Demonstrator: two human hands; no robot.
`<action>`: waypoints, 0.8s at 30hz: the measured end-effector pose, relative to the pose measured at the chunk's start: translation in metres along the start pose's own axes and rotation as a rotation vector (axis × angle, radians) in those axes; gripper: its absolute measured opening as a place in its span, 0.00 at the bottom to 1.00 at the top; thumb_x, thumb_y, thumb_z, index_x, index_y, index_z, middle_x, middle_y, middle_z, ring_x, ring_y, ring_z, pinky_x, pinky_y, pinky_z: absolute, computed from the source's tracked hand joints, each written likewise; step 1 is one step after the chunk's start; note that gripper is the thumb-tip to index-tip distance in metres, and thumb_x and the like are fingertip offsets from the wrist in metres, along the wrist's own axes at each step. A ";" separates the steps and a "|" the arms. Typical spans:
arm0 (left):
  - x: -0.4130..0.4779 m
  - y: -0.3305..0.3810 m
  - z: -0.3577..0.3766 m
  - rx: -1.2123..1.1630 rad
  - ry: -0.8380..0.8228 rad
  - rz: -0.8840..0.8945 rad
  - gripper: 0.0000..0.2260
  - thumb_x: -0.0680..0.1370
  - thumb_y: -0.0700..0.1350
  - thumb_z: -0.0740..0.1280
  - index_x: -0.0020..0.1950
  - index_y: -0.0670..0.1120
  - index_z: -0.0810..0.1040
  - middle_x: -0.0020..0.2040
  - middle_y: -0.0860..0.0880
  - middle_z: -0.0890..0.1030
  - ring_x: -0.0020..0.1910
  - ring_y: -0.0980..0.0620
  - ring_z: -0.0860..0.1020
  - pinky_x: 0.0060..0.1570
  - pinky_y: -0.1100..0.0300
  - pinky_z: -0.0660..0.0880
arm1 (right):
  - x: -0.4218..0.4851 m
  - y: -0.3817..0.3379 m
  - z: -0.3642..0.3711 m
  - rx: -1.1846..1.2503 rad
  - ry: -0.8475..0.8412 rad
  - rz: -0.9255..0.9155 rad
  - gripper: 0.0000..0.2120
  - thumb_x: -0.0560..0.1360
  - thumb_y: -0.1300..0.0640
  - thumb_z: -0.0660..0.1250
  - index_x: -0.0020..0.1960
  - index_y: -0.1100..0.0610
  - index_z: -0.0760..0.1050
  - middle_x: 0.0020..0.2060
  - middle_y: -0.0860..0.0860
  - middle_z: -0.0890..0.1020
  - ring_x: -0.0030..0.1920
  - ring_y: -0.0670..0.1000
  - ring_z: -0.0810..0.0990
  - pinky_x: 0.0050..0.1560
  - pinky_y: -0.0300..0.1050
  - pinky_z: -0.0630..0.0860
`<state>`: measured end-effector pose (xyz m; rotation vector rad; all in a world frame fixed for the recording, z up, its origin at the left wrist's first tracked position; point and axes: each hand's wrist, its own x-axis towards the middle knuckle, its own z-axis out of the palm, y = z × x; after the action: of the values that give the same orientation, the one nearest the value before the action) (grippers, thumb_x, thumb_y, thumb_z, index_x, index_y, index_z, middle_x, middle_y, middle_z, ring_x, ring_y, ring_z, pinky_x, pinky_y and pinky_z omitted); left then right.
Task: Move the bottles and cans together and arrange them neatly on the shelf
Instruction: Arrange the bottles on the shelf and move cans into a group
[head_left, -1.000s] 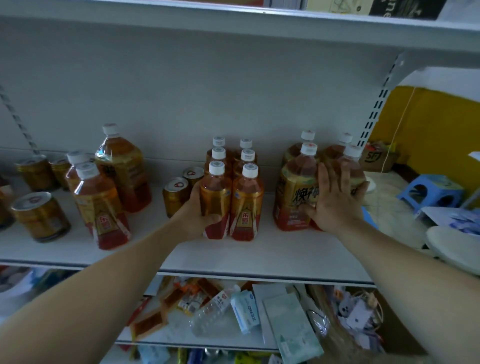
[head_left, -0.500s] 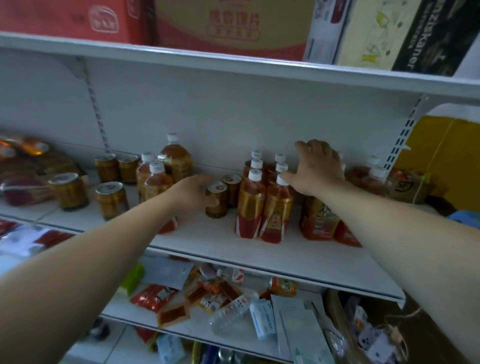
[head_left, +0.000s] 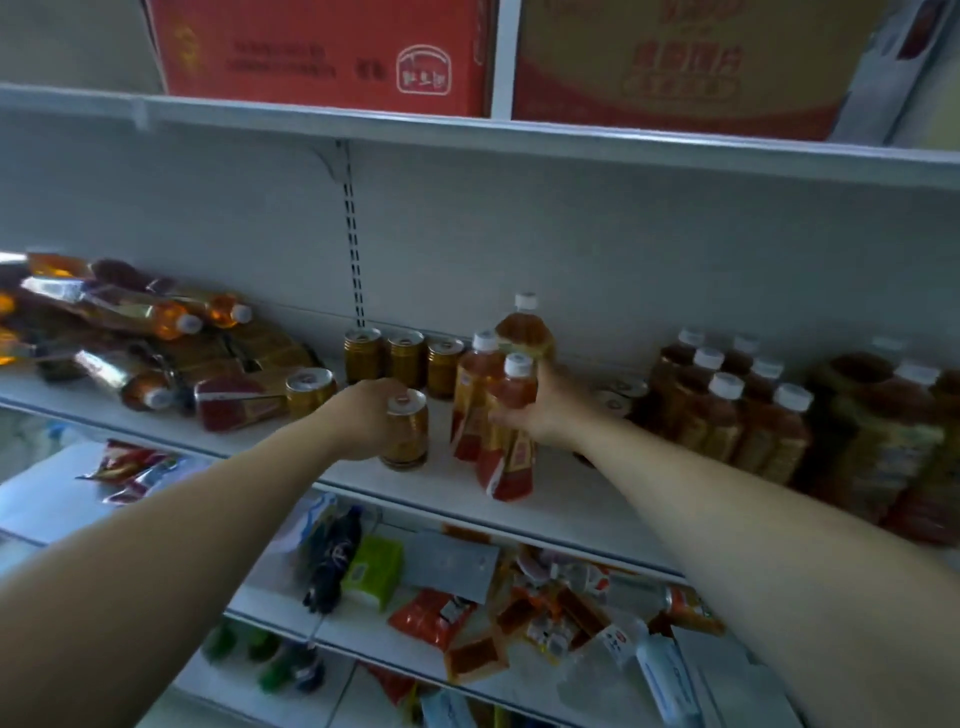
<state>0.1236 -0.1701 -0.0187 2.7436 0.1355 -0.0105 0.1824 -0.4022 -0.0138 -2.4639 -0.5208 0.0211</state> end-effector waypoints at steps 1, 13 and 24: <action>0.009 -0.007 0.001 0.002 -0.003 0.027 0.22 0.74 0.53 0.67 0.66 0.49 0.70 0.62 0.45 0.76 0.54 0.48 0.75 0.49 0.56 0.71 | 0.004 -0.002 0.012 0.048 0.007 0.027 0.33 0.65 0.41 0.74 0.67 0.45 0.67 0.56 0.47 0.79 0.55 0.51 0.79 0.54 0.48 0.76; 0.088 0.038 0.027 -0.236 -0.103 0.335 0.34 0.72 0.49 0.70 0.74 0.52 0.58 0.67 0.48 0.72 0.60 0.48 0.75 0.53 0.58 0.71 | 0.008 0.006 0.047 0.231 0.220 0.215 0.31 0.61 0.45 0.73 0.61 0.50 0.71 0.52 0.49 0.80 0.54 0.51 0.79 0.53 0.53 0.79; 0.063 0.050 0.041 -0.513 -0.104 0.338 0.33 0.66 0.48 0.76 0.65 0.55 0.61 0.48 0.60 0.76 0.47 0.56 0.76 0.38 0.63 0.72 | -0.050 0.032 0.019 0.191 0.272 0.316 0.29 0.59 0.44 0.70 0.57 0.43 0.65 0.50 0.44 0.75 0.49 0.47 0.78 0.48 0.48 0.75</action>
<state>0.1916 -0.2256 -0.0389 2.2149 -0.3133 -0.0219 0.1457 -0.4334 -0.0532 -2.2883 -0.0096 -0.1291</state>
